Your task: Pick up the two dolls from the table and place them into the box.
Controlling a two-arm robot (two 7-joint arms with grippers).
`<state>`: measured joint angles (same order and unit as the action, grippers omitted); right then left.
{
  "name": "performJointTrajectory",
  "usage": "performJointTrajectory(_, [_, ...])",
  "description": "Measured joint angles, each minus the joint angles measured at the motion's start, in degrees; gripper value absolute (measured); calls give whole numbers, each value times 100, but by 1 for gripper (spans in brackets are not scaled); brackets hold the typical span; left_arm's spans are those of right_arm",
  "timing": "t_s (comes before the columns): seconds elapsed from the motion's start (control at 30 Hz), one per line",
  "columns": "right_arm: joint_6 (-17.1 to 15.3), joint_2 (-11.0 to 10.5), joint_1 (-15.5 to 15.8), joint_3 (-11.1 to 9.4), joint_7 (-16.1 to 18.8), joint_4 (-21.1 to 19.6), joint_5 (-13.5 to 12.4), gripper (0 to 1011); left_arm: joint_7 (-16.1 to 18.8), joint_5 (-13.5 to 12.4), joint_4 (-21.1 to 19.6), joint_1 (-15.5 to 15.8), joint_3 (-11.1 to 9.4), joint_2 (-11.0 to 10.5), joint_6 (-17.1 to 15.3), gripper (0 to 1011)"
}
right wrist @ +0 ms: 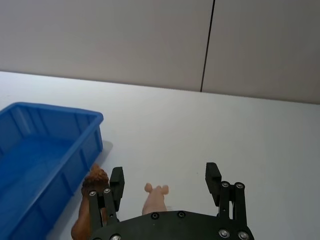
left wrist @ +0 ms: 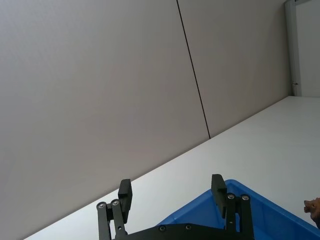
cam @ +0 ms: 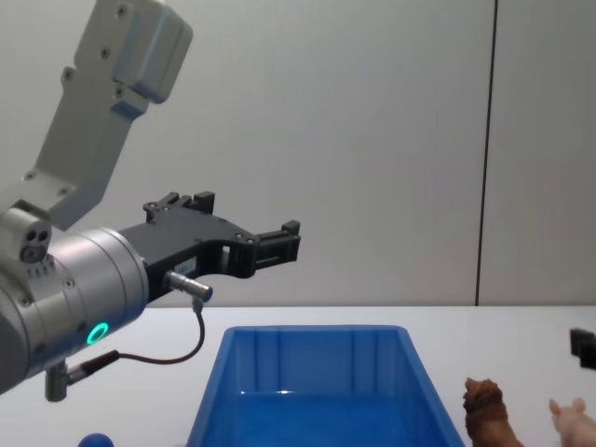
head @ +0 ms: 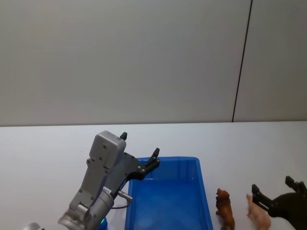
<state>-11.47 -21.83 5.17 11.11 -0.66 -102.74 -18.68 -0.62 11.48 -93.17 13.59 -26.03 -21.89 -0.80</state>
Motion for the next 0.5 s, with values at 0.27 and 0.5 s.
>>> performJointTrajectory(0.27, [-199,-51,60,-18,88,125,22,1001,0,0,0,0,0,0,0,1002])
performJointTrajectory(0.5, [-273,-42,44,6,227,290,130,1001,0,0,0,0,0,0,0,1001])
